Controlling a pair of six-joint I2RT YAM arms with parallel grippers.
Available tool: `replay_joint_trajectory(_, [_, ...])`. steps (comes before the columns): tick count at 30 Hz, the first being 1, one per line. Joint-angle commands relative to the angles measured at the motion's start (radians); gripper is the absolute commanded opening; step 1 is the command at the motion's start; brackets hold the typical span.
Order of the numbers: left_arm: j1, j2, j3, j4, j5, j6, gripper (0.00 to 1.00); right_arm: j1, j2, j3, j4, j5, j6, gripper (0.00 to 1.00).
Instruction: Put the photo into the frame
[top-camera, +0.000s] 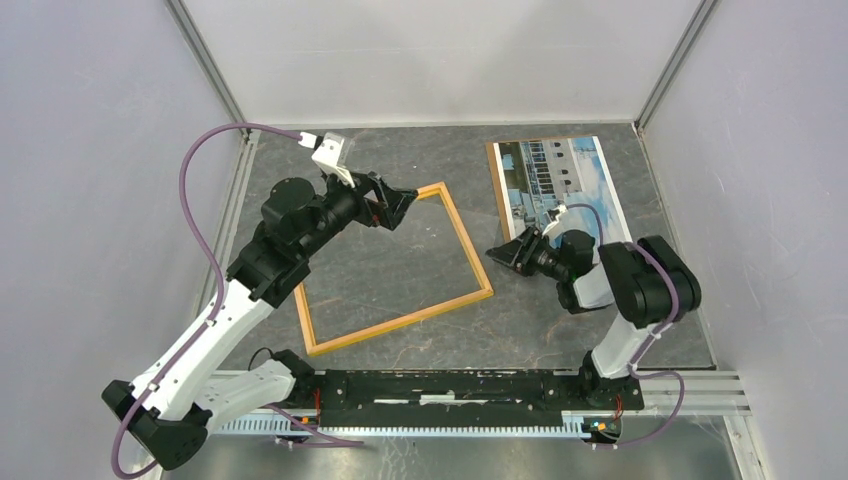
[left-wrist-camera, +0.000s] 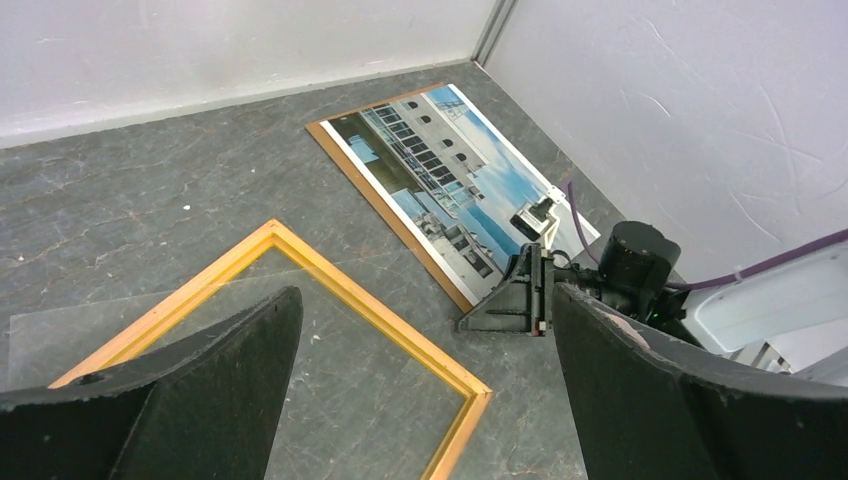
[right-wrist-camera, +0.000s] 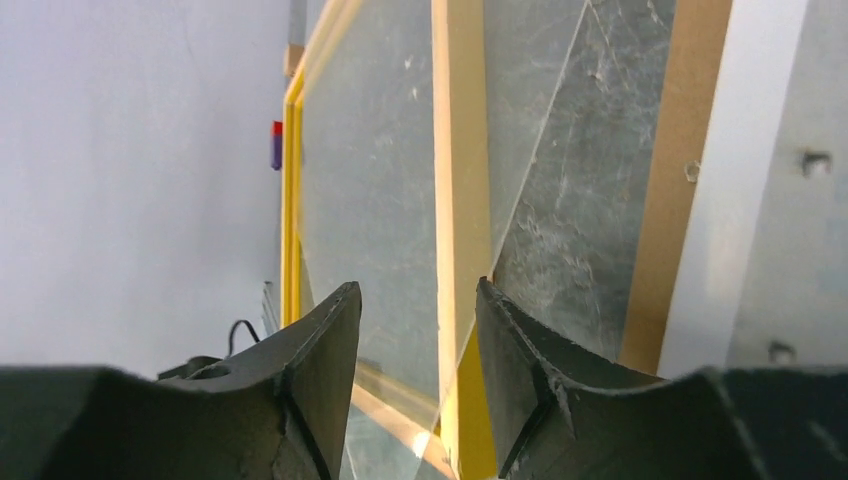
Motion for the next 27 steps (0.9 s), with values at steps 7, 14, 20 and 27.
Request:
replay_joint_trajectory(7, [0.042, 0.011, -0.003, 0.050, 0.040, -0.050, 1.00, 0.039, 0.166, 0.109, 0.259, 0.017, 0.110, 0.50])
replay_joint_trajectory(14, [0.048, 0.013, -0.003, 0.053, 0.049, -0.057, 1.00, 0.010, 0.054, 0.076, 0.056, 0.009, -0.029, 0.56])
replay_joint_trajectory(20, [0.051, 0.009, -0.004, 0.058, 0.065, -0.072, 1.00, -0.014, -0.041, 0.057, -0.171, 0.046, -0.191, 0.60])
replay_joint_trajectory(27, [0.053, 0.000, -0.009, 0.063, 0.071, -0.079, 1.00, 0.008, 0.005, 0.067, -0.139, 0.080, -0.187, 0.59])
